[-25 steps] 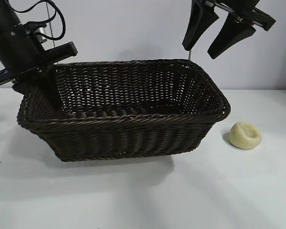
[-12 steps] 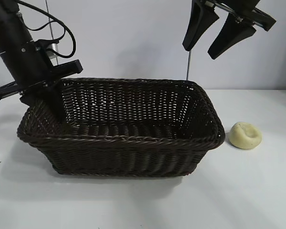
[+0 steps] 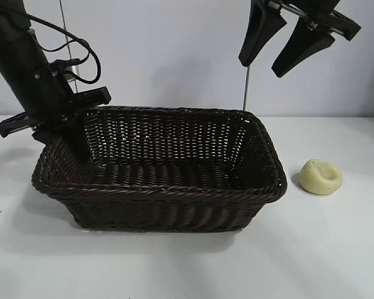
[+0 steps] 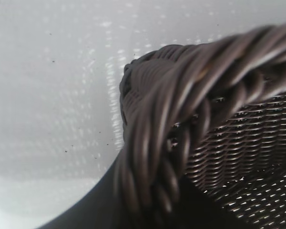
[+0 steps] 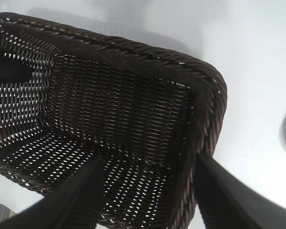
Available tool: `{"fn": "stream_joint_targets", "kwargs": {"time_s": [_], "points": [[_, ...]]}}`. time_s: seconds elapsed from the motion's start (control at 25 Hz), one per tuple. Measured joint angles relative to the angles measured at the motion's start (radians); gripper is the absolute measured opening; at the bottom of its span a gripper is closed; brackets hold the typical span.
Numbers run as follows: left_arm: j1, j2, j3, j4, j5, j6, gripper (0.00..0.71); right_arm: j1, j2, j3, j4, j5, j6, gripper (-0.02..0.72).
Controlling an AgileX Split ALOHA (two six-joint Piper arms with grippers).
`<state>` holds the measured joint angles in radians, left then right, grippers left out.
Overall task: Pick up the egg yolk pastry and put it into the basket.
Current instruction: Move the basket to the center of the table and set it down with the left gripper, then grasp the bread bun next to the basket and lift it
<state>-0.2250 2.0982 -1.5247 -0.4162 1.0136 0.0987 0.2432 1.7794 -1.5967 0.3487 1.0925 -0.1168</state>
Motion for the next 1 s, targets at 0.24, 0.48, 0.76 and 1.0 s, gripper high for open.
{"fn": "stream_joint_targets", "kwargs": {"time_s": [0.24,0.48,0.76,1.0], "points": [[0.0,0.0,0.0,-0.011,0.0,0.0,0.223,0.0,0.0,0.0,0.0,0.0,0.0,0.413],[0.0,0.0,-0.008,-0.023,0.0,0.0,0.517,0.0,0.0,0.0,0.0,0.0,0.0,0.413],[0.0,-0.046,-0.009,0.017,0.022,0.0,0.551,0.0,0.0,0.0,-0.001,0.001,0.0,0.413],[0.0,-0.131,-0.012,0.029,0.069,0.0,0.552,0.0,0.0,0.0,-0.001,0.001,0.0,0.413]]}}
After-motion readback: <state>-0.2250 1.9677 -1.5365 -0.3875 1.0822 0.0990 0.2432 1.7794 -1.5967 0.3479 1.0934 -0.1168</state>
